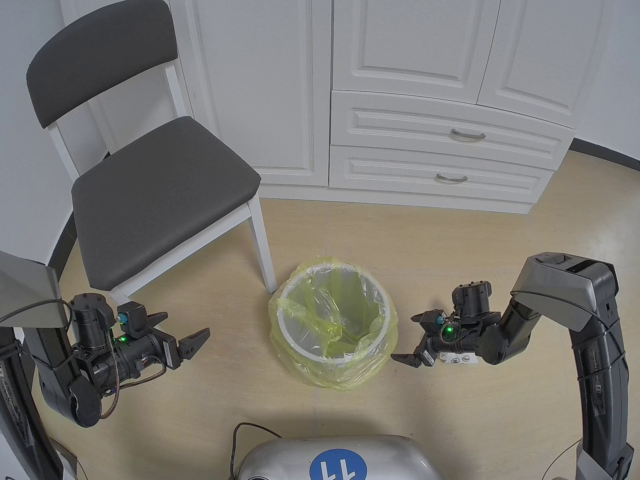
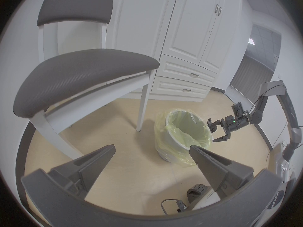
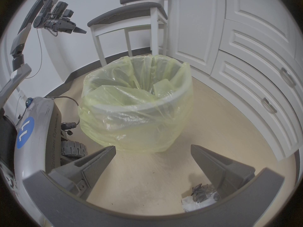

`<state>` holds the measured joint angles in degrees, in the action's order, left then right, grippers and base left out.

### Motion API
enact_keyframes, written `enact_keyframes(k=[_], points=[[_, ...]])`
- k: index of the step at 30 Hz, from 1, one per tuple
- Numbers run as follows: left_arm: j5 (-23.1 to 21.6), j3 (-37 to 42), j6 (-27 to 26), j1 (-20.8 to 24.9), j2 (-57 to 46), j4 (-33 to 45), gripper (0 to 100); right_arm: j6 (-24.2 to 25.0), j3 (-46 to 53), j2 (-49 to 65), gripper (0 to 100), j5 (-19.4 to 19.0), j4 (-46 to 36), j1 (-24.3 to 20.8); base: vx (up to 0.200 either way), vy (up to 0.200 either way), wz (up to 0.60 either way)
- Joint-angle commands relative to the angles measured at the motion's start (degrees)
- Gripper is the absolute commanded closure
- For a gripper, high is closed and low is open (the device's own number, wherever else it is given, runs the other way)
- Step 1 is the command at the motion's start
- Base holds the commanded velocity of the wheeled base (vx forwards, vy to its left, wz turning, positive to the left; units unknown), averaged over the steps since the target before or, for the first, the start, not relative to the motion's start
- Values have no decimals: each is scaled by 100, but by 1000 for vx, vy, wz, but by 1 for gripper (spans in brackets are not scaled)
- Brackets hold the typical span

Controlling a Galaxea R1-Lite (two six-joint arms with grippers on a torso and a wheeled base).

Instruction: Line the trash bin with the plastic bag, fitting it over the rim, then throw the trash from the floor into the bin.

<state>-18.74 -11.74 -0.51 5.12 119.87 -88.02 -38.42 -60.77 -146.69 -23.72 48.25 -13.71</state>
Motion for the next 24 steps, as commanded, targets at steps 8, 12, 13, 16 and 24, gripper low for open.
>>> enact_keyframes(k=[8, 12, 13, 16, 24], points=[[10, 93, -72, -99, -350, 4, 0, -227, -1490, -404, 0, -475, -975, -88, 0, 0, 0], [10, 75, -72, -125, -359, 4, 0, -236, -1640, -431, 0, -511, -1169, -140, 0, 0, 0], [10, 75, -81, -152, -359, 4, 0, -244, -1666, -422, 100, -511, -1265, -140, 0, 0, 0], [10, 67, -81, -160, -368, 4, 0, -236, -1693, -422, 100, -519, -1301, -140, 0, 0, 0], [10, 67, -81, -160, -350, 4, 0, -200, -1956, -519, 100, -625, -1301, -35, 0, 0, 0]])
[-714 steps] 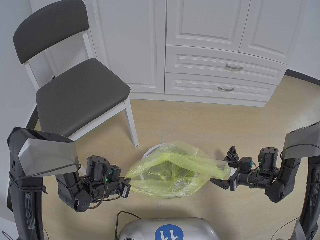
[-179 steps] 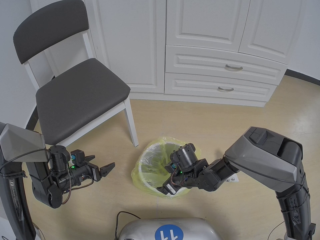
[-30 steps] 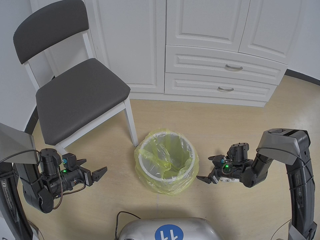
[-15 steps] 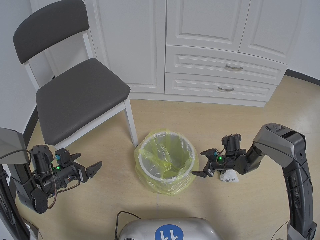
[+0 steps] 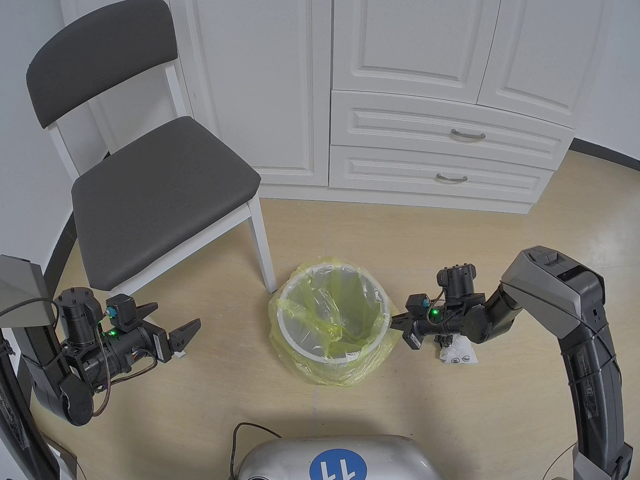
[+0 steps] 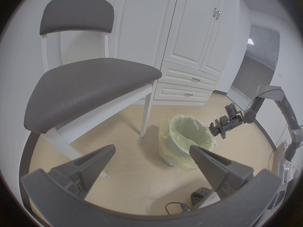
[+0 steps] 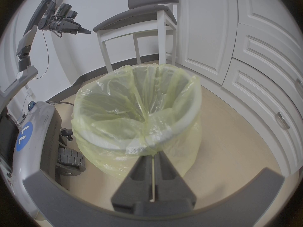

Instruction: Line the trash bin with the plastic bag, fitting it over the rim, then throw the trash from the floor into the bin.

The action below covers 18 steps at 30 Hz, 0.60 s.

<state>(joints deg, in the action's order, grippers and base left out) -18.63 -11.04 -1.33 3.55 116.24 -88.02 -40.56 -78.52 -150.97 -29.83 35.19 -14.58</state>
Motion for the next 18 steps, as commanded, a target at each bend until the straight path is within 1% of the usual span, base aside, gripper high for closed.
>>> enact_keyframes(k=[1, 5, 10, 13, 15, 18], points=[[-1, -21, 1, -3, 13, 4, 0, 22, -260, -135, 100, -14, -4, 104, 0, 0, 0], [-1, -21, 1, -3, 22, 4, 0, 92, -647, -293, 100, -23, -136, 175, 0, 0, 0], [8, -21, 1, 6, 13, 4, 0, 215, -823, -337, 100, -40, -347, 210, 0, 0, 0], [8, -21, 10, 6, 4, 4, 0, 373, -1078, -451, 100, -40, -417, 228, 0, 0, 0], [-1, -12, 10, 6, 22, -5, 0, 654, -1306, -565, 100, -32, -522, 236, 0, 0, 0], [8, -12, 10, 6, 22, 4, 0, 883, -1561, -618, 100, -23, -988, 236, 0, 0, 0]])
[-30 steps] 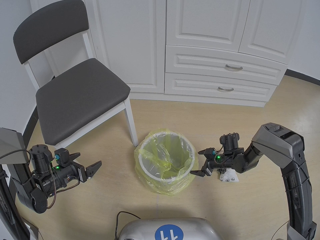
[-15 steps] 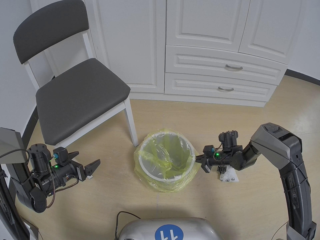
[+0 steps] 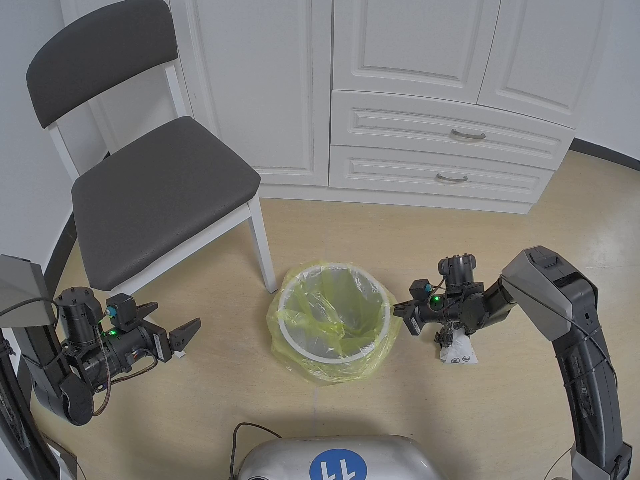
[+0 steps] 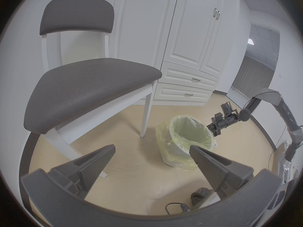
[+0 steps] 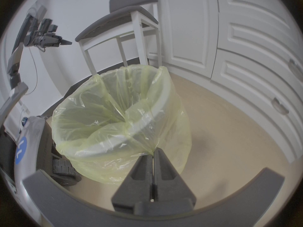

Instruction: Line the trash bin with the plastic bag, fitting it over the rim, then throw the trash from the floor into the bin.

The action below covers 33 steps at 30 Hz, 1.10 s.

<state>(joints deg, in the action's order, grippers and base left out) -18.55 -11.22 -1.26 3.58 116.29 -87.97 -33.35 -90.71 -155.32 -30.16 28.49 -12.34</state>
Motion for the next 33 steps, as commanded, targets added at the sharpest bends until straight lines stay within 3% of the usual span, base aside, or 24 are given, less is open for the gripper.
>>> enact_keyframes(k=[1, 11, 16, 26, 30, 33], points=[[1, 5, 3, 2, 34, -1, 0, 189, -421, -200, 100, 19, -414, 12, 0, 0, 0], [1, -47, 3, 2, 61, -1, 0, 505, -1704, -1123, 100, 19, -379, 223, 0, 0, 0], [1, -39, 3, 11, 70, -1, 0, 751, -1810, -1158, 100, 19, -573, 249, 0, 0, 0], [1, -47, 11, 28, 87, -1, 0, 690, -1924, -1194, 100, -25, -968, 241, 0, 0, 0], [1, -39, 11, 37, 78, -10, 0, 716, -2021, -1229, 100, -403, -1038, 161, 0, 0, 0], [1, -56, 11, 46, 78, -1, 0, 716, -2091, -1290, 100, -456, -1056, 109, 0, 0, 0]])
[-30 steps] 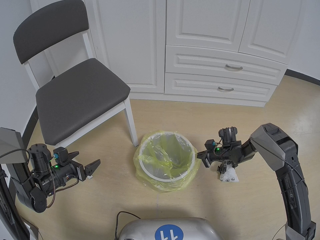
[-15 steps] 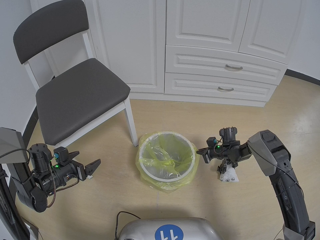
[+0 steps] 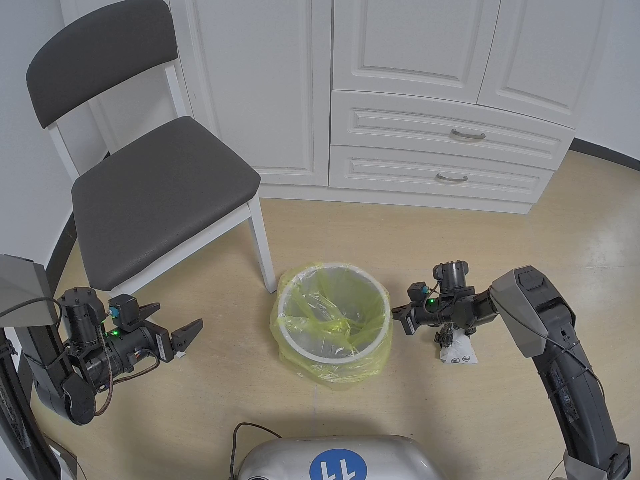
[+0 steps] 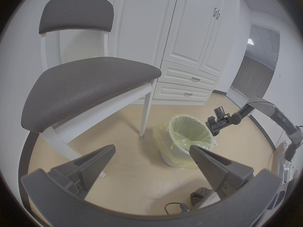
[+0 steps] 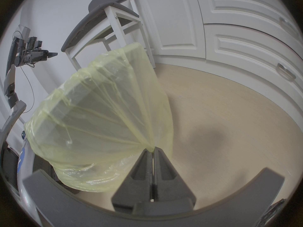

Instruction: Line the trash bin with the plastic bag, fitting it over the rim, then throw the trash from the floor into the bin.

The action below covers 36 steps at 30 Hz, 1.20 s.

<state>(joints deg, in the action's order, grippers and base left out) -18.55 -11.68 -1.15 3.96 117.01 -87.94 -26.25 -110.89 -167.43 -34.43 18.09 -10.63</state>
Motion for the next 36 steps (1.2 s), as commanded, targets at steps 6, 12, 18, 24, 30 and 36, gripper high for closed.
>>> enact_keyframes(k=[6, 12, 18, 24, 30, 36], points=[[1, -10, -8, 26, -20, -12, 0, -3, -144, -97, 100, -29, -209, -71, 0, 0, 0], [1, 52, -8, 210, -64, -12, 0, 14, -188, -106, 0, -29, -262, -62, 0, 0, 0], [1, 52, -17, 492, 156, -4, 0, 129, 269, 140, 0, -20, -51, 105, 0, 0, 0], [10, 34, -140, 650, 525, -12, 0, 190, 1790, 685, 0, 32, 1777, 184, 0, 0, 0], [71, -27, -167, 650, 727, -4, 0, 744, 3003, 1098, 0, 147, 3306, 263, 0, 0, 0], [370, -388, -202, 746, 1193, -4, 0, 717, 3416, 1432, 0, 243, 3623, 492, 0, 0, 0]])
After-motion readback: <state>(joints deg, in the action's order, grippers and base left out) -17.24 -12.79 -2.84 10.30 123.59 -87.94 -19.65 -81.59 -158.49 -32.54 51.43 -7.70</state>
